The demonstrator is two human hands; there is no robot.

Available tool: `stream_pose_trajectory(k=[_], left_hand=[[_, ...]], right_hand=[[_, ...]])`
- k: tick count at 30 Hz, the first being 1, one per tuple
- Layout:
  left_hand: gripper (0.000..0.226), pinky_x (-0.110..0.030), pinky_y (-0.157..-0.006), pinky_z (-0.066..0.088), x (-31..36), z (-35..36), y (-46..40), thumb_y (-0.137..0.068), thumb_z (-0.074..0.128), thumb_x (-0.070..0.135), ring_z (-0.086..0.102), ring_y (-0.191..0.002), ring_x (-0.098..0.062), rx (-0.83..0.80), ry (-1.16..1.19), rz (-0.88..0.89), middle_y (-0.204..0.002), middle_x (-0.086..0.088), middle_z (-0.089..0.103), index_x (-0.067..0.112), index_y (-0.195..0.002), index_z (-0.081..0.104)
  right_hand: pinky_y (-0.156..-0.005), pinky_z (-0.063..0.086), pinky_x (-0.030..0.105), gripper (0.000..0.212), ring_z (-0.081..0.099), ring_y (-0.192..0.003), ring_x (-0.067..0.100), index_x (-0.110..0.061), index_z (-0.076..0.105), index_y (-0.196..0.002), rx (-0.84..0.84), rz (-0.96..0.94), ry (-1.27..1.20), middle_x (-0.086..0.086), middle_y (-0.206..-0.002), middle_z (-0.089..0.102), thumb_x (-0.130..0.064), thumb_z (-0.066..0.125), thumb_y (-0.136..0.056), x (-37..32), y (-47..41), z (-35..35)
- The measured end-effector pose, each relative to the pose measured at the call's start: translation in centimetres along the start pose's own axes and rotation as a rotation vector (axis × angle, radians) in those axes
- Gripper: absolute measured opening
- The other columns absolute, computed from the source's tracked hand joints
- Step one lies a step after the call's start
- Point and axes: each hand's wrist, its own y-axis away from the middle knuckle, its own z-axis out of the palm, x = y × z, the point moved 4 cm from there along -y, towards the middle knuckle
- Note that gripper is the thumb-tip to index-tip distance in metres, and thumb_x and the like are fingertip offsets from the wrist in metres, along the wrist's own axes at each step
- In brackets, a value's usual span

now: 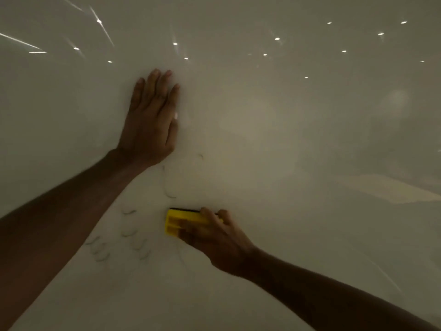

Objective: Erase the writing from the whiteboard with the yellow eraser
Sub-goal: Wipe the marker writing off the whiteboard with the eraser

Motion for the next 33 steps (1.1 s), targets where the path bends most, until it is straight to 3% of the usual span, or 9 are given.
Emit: stream_pose_trajectory(k=[2,7,9,12,15,18,23,26,33], left_hand=[[0.053,-0.06,-0.127,0.016,-1.0,-0.5,1.0,-0.101,0.04,0.011,0.026,-0.153,-0.049,-0.005,-0.016,-0.033,-0.163,-0.029,0.033,-0.005,-0.152,0.042],[0.053,-0.061,-0.126,0.017,-4.2,-2.3,4.0,-0.1,0.043,0.011,0.025,-0.153,-0.05,-0.033,-0.061,-0.104,-0.163,-0.031,0.032,-0.003,-0.151,0.043],[0.053,-0.061,-0.125,0.016,-5.8,-3.0,5.2,-0.1,0.041,0.013,0.025,-0.153,-0.05,-0.058,-0.073,-0.127,-0.163,-0.031,0.032,-0.003,-0.151,0.043],[0.053,-0.059,-0.126,0.014,-7.7,-3.8,6.7,-0.102,0.039,0.015,0.025,-0.153,-0.05,-0.062,-0.095,-0.174,-0.163,-0.03,0.032,-0.002,-0.152,0.043],[0.054,-0.058,-0.126,0.012,-9.1,-4.3,8.1,-0.105,0.036,0.02,0.022,-0.154,-0.049,-0.087,-0.097,-0.191,-0.165,-0.029,0.029,-0.001,-0.155,0.039],[0.056,-0.057,-0.127,0.01,-10.7,-4.9,9.5,-0.105,0.035,0.023,0.02,-0.155,-0.049,-0.108,-0.098,-0.21,-0.166,-0.029,0.028,-0.001,-0.155,0.037],[0.056,-0.059,-0.126,0.012,-14.8,-6.4,12.4,-0.106,0.034,0.024,0.02,-0.155,-0.05,-0.117,-0.103,-0.239,-0.165,-0.031,0.026,-0.004,-0.155,0.036],[0.056,-0.061,-0.125,0.013,-16.8,-6.9,14.4,-0.106,0.035,0.022,0.02,-0.154,-0.052,-0.115,-0.111,-0.248,-0.165,-0.033,0.025,-0.005,-0.155,0.034],[0.059,-0.064,-0.125,0.013,-19.8,-7.4,18.6,-0.105,0.035,0.019,0.018,-0.153,-0.055,-0.141,-0.088,-0.249,-0.164,-0.037,0.022,-0.005,-0.158,0.029]], right_hand=[[-0.09,0.038,0.046,0.056,0.038,-0.131,0.035,-0.032,0.044,-0.149,0.06,0.001,-0.024,-0.009,-0.161,0.034,-0.016,0.039,-0.096,1.8,-0.8,-1.3],[-0.082,0.036,0.042,0.07,0.04,-0.118,0.034,-0.032,0.037,-0.153,0.396,0.716,-0.025,-0.006,-0.163,0.027,-0.02,0.059,-0.087,12.0,-5.5,-9.0],[-0.082,0.035,0.043,0.069,0.039,-0.119,0.035,-0.03,0.04,-0.152,0.446,0.844,-0.029,-0.002,-0.165,0.027,-0.018,0.057,-0.086,11.2,-6.8,-9.2],[-0.083,0.032,0.041,0.076,0.039,-0.121,0.034,-0.036,0.032,-0.155,0.329,0.577,-0.105,-0.01,-0.167,0.017,-0.014,0.056,-0.086,5.1,-8.4,-6.0],[-0.084,0.037,0.04,0.07,0.037,-0.126,0.035,-0.036,0.045,-0.148,0.124,0.115,-0.088,-0.013,-0.162,0.031,-0.013,0.059,-0.084,-0.4,-8.5,-2.3],[-0.086,0.037,0.04,0.063,0.038,-0.128,0.033,-0.035,0.052,-0.145,0.127,0.053,-0.069,-0.011,-0.159,0.04,-0.015,0.049,-0.085,0.5,-9.1,-3.0],[-0.084,0.035,0.042,0.072,0.039,-0.121,0.033,-0.035,0.039,-0.152,0.391,0.767,-0.052,-0.009,-0.165,0.025,-0.014,0.055,-0.085,8.0,-11.5,-8.9],[-0.085,0.037,0.045,0.067,0.037,-0.122,0.036,-0.028,0.045,-0.15,0.453,0.93,-0.069,0.0,-0.163,0.031,-0.015,0.056,-0.086,5.0,-13.0,-7.6],[-0.087,0.044,0.045,0.069,0.038,-0.128,0.036,-0.036,0.046,-0.147,0.017,0.154,-0.1,-0.014,-0.161,0.032,-0.011,0.042,-0.083,-10.7,-14.3,1.6]])
